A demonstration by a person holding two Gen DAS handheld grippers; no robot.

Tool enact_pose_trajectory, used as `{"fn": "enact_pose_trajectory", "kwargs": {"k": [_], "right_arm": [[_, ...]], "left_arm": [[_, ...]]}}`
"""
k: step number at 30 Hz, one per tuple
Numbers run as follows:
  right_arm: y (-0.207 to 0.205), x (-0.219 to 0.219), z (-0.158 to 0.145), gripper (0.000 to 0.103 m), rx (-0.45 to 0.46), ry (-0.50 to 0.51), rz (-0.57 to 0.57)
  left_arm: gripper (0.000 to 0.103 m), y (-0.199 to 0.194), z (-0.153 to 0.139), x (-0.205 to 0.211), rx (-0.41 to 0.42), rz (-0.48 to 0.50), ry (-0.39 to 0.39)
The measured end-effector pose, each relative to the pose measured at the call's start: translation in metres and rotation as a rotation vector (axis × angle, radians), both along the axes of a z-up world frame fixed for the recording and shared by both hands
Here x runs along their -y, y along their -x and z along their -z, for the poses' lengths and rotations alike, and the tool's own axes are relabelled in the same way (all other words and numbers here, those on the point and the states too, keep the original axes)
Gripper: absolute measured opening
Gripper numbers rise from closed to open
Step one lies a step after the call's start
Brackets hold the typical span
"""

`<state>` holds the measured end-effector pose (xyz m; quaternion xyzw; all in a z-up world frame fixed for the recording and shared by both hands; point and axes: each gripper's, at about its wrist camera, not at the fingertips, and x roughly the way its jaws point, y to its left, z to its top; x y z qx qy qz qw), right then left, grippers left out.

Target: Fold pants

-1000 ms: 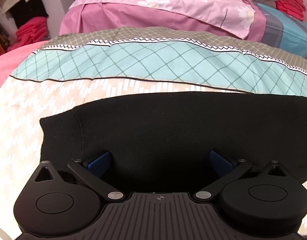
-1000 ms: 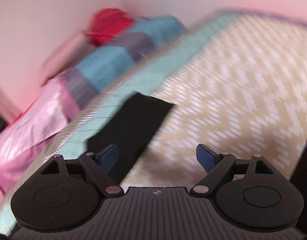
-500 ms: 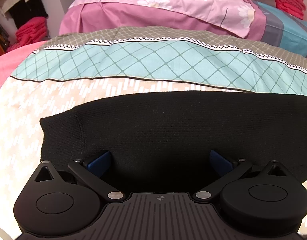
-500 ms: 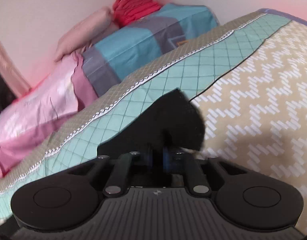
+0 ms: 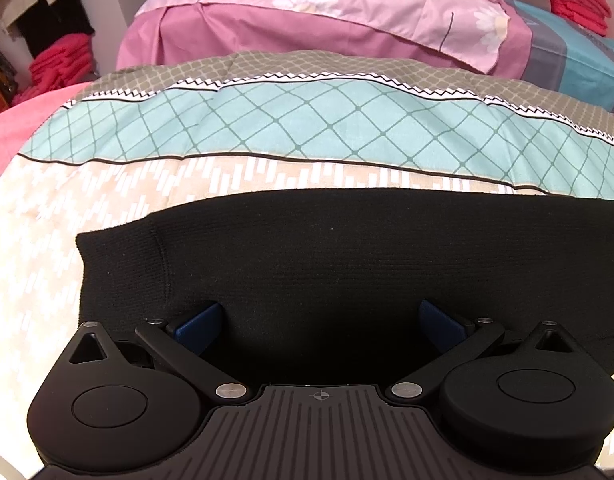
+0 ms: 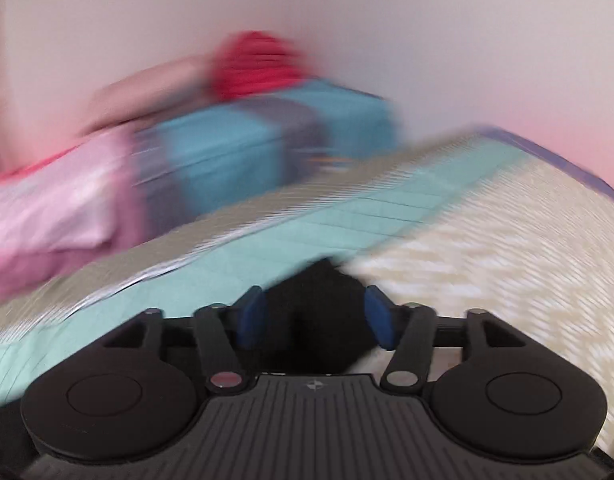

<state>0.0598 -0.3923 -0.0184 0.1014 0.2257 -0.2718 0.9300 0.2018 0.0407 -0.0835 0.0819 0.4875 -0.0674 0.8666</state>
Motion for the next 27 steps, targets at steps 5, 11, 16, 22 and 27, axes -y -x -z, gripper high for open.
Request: {"fn": "enact_pose_trajectory", "kwargs": {"k": [5,11,16,22,27], "right_arm": [[-0.029,-0.008,0.035,0.055,-0.195,-0.032,-0.145],[0.003,0.032,0.019,0.08,-0.077,-0.136,0.181],[0.017,0.029,0.021,0.075,-0.204,-0.109,0.197],[0.085,-0.008,-0.003,0.081,-0.115,-0.084,0.146],[0.127,-0.057,-0.008,0.084,-0.078,-0.087,0.09]], "left_arm": [[0.103,0.001,0.0,0.0,0.002,0.008,-0.001],[0.103,-0.001,-0.009,-0.007,-0.041,0.018,0.015],[0.103,0.016,-0.022,-0.02,-0.042,-0.032,0.043],[0.103,0.063,-0.053,-0.035,0.003,-0.042,0.083],[0.103,0.105,-0.059,-0.04,0.0,-0.028,0.084]]}}
